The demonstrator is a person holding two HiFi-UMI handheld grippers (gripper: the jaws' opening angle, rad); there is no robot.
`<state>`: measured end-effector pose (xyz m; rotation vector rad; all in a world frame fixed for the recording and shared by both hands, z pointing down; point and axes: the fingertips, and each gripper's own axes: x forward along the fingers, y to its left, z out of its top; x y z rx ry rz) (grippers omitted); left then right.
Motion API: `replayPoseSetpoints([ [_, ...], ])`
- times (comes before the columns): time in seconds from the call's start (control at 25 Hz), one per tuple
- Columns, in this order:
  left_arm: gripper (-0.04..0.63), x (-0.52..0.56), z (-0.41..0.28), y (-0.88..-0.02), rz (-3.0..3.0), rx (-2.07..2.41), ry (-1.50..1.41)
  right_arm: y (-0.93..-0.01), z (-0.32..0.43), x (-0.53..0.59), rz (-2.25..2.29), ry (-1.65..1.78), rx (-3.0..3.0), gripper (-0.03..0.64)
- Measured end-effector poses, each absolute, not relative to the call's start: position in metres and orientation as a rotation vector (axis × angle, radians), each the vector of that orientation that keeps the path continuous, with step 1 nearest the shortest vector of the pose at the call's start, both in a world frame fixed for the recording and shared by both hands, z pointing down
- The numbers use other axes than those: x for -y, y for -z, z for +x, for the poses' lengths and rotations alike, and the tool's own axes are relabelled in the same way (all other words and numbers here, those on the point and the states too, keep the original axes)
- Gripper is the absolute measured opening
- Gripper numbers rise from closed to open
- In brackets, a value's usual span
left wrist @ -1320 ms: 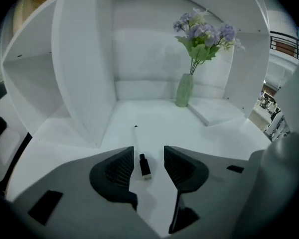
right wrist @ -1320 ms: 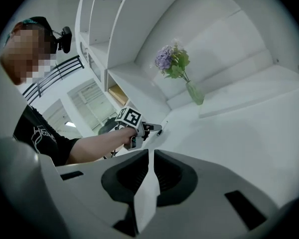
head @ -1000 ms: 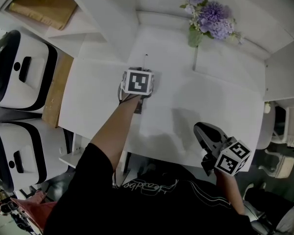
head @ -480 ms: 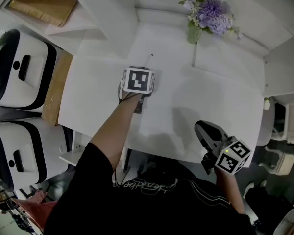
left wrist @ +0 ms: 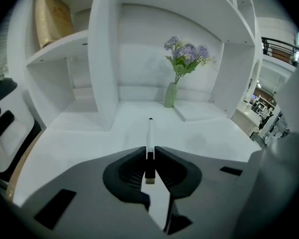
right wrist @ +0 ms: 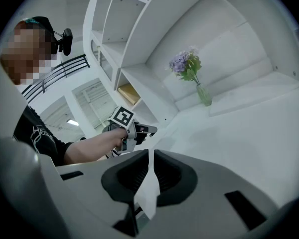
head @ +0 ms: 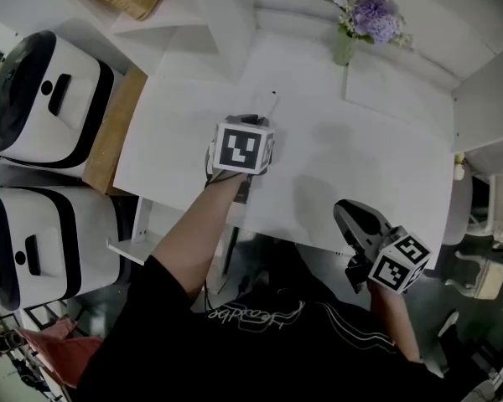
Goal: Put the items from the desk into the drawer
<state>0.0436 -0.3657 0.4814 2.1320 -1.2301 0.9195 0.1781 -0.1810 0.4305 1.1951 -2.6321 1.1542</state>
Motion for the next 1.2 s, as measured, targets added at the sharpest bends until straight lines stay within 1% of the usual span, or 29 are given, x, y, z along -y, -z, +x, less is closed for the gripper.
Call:
replayPoseSetpoints([
  [0.28,0.067,0.279,0.005,-0.436,2.188,1.24,-0.825,-0.409,0.136,0.128,1.138,-1.106,2.688,0.06],
  [0.56,0.067,0.185,-0.049,-0.415,2.218,1.204,-0.762,-0.4,0.084,0.081,1.039,-1.071,2.725,0.06],
  [0.88,0.067,0.1,-0.106,-0.424,2.291,1.08,-0.829,-0.397,0.028,0.051,0.899,-1.041,2.742,0.06],
  [1.2,0.067,0.061,-0.147,-0.46,2.401,0.84,-1.055,-0.41,-0.006,0.049,0.787,-1.102,2.714,0.06],
])
